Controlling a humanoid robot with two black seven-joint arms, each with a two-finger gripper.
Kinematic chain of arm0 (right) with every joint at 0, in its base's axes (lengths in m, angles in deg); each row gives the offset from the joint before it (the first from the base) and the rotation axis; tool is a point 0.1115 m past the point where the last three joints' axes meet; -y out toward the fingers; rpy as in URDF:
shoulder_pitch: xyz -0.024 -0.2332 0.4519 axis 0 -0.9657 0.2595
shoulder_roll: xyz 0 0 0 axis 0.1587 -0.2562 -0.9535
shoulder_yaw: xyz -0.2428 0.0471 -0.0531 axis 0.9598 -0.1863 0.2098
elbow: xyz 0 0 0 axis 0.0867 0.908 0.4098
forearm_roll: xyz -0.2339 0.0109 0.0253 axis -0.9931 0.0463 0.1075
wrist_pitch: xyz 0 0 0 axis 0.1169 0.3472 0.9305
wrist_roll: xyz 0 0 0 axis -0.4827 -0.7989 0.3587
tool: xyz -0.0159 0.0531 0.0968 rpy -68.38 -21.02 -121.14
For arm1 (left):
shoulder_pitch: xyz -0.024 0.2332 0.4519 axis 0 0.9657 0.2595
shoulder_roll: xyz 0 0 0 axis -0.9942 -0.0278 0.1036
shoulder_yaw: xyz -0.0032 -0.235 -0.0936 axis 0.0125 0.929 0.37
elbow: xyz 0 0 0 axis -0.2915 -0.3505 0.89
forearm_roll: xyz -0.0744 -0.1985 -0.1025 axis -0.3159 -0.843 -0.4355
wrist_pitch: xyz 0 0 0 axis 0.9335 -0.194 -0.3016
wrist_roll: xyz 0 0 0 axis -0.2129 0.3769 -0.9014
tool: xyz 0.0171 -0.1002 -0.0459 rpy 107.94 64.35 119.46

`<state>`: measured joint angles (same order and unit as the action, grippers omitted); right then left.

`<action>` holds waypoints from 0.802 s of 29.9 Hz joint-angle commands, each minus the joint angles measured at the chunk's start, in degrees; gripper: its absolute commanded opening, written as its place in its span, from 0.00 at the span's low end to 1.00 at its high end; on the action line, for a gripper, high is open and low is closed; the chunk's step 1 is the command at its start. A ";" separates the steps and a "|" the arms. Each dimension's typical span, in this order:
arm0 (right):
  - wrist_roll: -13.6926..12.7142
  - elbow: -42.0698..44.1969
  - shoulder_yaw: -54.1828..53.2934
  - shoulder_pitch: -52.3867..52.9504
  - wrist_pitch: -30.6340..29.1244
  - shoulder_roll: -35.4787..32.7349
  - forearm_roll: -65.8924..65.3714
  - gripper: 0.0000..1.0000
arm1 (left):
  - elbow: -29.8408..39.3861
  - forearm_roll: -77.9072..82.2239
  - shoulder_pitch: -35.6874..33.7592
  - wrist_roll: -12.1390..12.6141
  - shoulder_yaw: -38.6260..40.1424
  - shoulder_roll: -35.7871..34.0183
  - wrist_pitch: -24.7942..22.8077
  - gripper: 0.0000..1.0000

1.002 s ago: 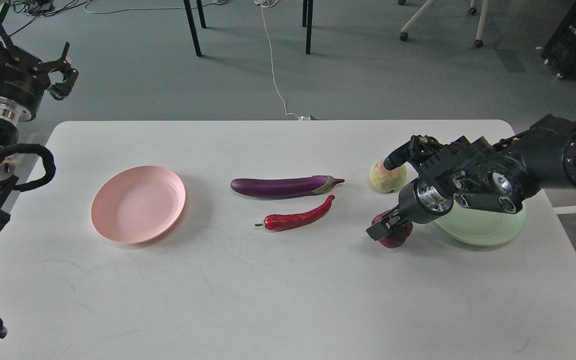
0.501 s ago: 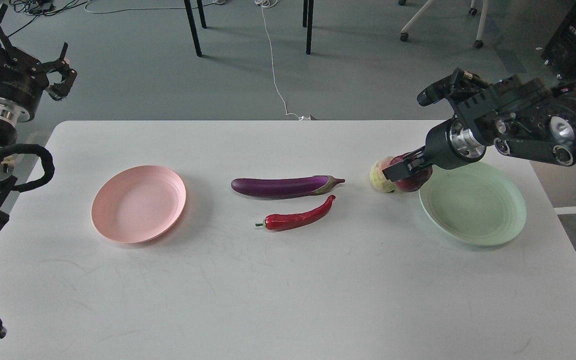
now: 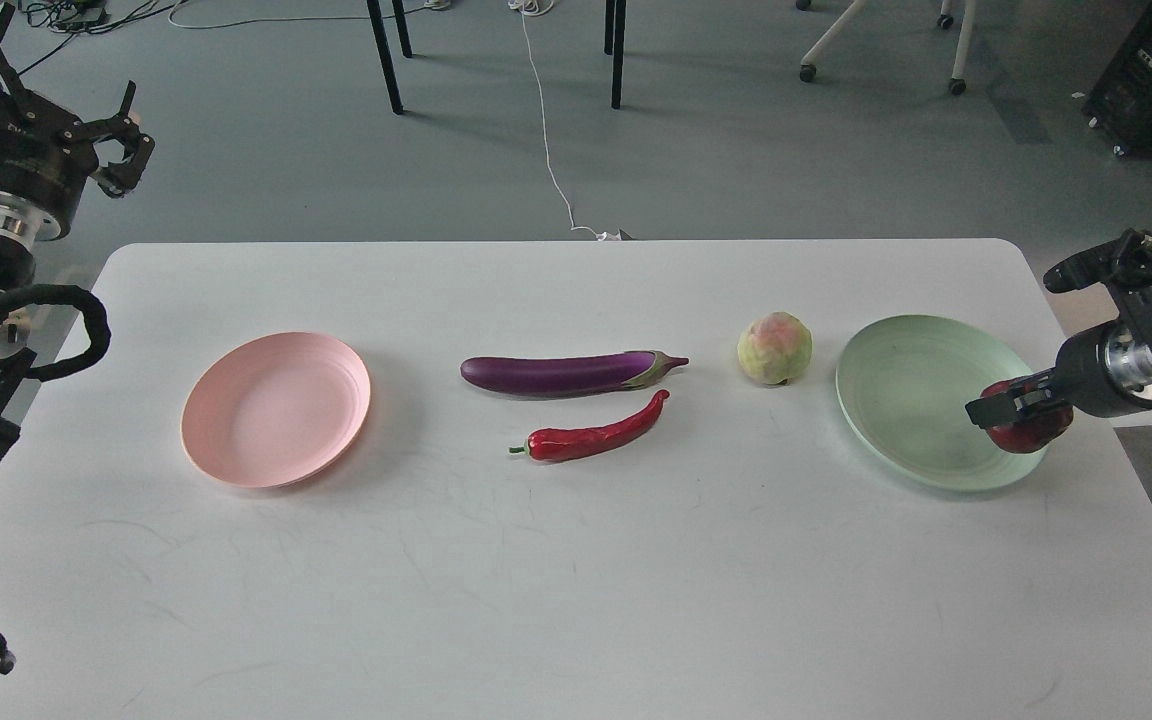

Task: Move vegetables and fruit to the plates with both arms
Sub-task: 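Carry the apple onto the light green plate and release it, then move the right hand back and grasp the pale peach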

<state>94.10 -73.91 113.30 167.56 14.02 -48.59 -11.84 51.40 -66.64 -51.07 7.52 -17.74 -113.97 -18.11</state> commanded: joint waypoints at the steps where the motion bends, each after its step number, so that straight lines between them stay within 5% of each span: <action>1: -0.06 0.06 -2.50 -0.73 0.05 -0.30 0.45 0.92 | -0.26 0.01 -0.18 -0.11 0.03 -0.08 0.00 0.98; 16: -0.32 1.82 -8.21 1.55 -0.12 3.30 1.85 0.95 | -1.32 0.18 -0.36 -0.20 -0.06 -0.69 -0.09 0.98; 24: -0.24 4.88 -7.87 3.05 -0.74 15.15 7.56 0.95 | -1.23 0.18 -0.36 -0.20 -0.06 -0.69 -0.09 0.98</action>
<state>93.75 -71.28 104.65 170.64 13.30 -37.46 -5.70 50.09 -66.45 -51.43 7.32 -17.80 -114.60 -18.22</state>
